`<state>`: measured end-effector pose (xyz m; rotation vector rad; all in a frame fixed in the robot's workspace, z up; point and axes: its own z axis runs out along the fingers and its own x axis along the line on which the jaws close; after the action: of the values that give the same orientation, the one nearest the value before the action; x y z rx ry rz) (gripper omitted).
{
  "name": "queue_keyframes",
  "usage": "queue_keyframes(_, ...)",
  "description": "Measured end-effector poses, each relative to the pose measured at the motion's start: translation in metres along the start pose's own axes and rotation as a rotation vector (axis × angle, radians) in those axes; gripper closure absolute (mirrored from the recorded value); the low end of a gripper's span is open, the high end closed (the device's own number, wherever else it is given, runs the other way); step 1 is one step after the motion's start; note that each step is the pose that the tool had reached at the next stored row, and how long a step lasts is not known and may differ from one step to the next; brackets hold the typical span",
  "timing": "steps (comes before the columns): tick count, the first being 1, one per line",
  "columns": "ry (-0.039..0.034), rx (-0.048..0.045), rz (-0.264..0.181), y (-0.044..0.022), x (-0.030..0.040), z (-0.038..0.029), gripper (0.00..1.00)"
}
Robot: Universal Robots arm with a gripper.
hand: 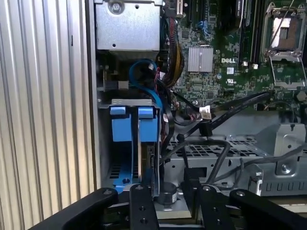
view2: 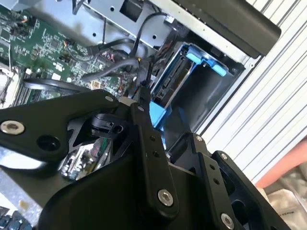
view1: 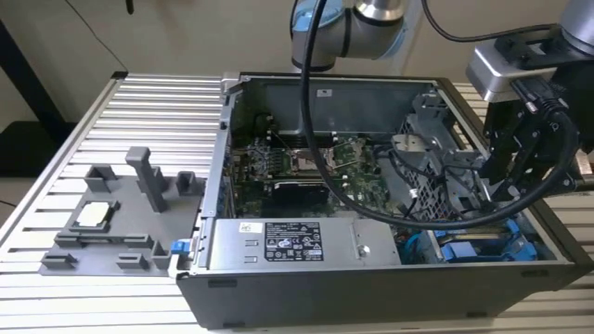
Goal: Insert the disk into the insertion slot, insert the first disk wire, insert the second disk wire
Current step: 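Insert the disk into the insertion slot, then insert the first disk wire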
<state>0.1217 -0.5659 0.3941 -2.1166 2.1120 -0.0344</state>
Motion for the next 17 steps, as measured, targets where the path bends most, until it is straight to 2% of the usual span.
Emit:
queue_keyframes(1,-0.0027,0.0137,-0.001,0.0000,-0.0006,0.0001,0.60)
queue_keyframes(3,-0.0034,0.0394,-0.006,0.0001,-0.0025,0.0001,0.60)
queue_keyframes(5,-0.0040,0.0548,-0.012,0.0002,-0.0065,0.0006,0.60)
queue_keyframes(7,-0.0020,0.0607,-0.021,0.0004,-0.0115,0.0013,0.60)
queue_keyframes(10,0.0038,0.0645,-0.043,0.0005,-0.0160,0.0020,0.60)
queue_keyframes(11,0.0112,0.0643,-0.048,0.0008,-0.0164,0.0020,0.60)
queue_keyframes(14,0.0468,0.0674,-0.065,0.0012,-0.0168,0.0021,0.60)
queue_keyframes(15,0.0560,0.0707,-0.070,0.0014,-0.0173,0.0023,0.60)
queue_keyframes(16,0.0595,0.0750,-0.074,0.0018,-0.0177,0.0028,0.60)
queue_keyframes(17,0.0592,0.0780,-0.076,0.0023,-0.0178,0.0034,0.60)
